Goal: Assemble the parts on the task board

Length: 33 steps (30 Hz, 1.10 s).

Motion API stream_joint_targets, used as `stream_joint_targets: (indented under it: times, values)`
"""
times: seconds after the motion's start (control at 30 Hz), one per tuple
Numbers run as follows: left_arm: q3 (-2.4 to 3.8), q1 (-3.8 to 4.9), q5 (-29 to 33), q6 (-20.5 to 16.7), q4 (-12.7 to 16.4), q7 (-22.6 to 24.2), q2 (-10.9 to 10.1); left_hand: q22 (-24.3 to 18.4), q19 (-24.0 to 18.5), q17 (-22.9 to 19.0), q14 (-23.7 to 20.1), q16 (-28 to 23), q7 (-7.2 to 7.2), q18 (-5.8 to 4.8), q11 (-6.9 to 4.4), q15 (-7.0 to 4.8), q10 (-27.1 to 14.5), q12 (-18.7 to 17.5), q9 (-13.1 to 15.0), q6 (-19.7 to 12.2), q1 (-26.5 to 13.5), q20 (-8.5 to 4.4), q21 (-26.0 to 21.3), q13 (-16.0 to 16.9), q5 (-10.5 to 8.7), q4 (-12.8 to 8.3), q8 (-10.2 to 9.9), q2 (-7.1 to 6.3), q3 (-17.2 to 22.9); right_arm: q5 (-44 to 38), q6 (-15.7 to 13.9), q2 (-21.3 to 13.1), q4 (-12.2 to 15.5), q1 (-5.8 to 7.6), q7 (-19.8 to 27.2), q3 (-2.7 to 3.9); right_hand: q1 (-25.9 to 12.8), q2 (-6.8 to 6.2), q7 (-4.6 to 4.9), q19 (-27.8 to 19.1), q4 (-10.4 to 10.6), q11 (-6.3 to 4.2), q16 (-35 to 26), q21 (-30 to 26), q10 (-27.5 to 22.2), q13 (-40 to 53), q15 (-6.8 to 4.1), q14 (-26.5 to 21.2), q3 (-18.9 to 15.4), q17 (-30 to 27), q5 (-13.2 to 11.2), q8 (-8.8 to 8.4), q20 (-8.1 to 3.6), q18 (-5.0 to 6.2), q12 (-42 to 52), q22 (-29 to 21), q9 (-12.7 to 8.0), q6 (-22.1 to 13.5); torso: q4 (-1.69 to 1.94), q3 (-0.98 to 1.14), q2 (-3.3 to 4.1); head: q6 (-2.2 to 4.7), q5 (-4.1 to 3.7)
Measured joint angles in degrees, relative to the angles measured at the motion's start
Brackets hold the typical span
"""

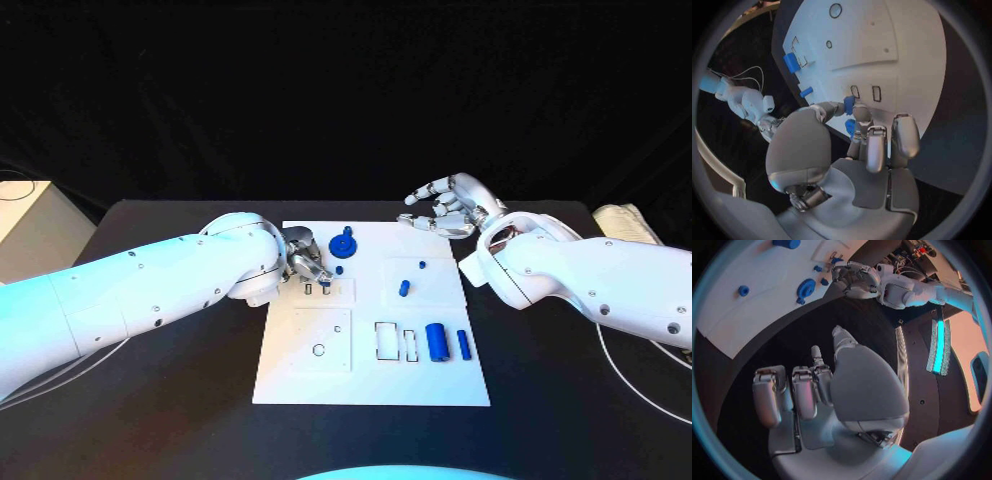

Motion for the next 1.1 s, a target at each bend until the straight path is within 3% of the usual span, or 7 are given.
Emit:
stream_joint_targets:
  times: [0.3, 0.47, 1.1]
  values:
    - [-0.26, -0.34, -0.7, 0.1, 0.0, -0.1, 0.1, 0.1, 0.2, 0.0, 0.0, 0.0, -0.01, 0.00, 0.01, 0.00, 0.0, 0.0, 0.3, 0.0, -0.1, -0.20, 0.2, 0.1, 0.00, 0.0, 0.0, -0.11, 0.0, -0.1, 0.1, 0.0, -0.1, 0.00, -0.1, 0.00, 0.0, 0.00, 0.00, 0.0, 0.0, 0.00, 0.0, 0.0, 0.0, 0.0, 0.00, 0.0, 0.0, 0.0, 0.0, 0.00, 0.00, 0.00, 0.0, 0.0, 0.0, 0.0, -0.03, -0.02, 0.05, -0.12, 0.00]
    - [-0.27, -0.34, -0.8, 0.3, 0.1, -0.1, 0.1, 0.1, 0.2, 0.0, 0.0, 0.0, -0.18, 0.00, 0.08, 0.00, 0.1, 0.0, 0.3, 0.2, -0.1, -0.20, 0.2, 0.1, -0.01, 0.0, -0.2, -0.10, 0.0, -0.1, 0.2, 0.0, -0.1, 0.00, -0.1, 0.00, -0.2, 0.24, -0.21, 0.0, 0.0, 0.00, 0.0, 0.0, 0.0, 0.0, 0.00, 0.0, 0.0, 0.0, 1.1, 0.33, 0.00, 0.00, 0.0, 0.0, 0.0, -0.2, -0.03, -0.02, 0.07, -0.20, -0.21]
    - [-0.27, -0.31, -0.5, 2.9, 0.1, -0.2, -0.1, 0.3, 0.2, 0.0, 0.0, 0.0, -0.18, 0.00, 0.10, 0.01, 0.1, 0.0, 0.3, 0.2, 0.0, -0.20, 0.2, -0.1, 0.22, 0.0, -0.4, 0.00, 0.0, -0.2, 0.7, 0.1, -0.4, 0.00, -0.4, 0.00, -0.2, 0.24, -0.21, 0.0, 0.0, 0.00, 0.0, 0.0, 0.0, 0.0, 0.00, 0.0, 0.0, 0.0, 1.4, 0.44, 0.00, 0.00, 0.0, 0.0, 0.0, -0.2, 0.00, -0.07, 0.07, -0.15, -0.30]
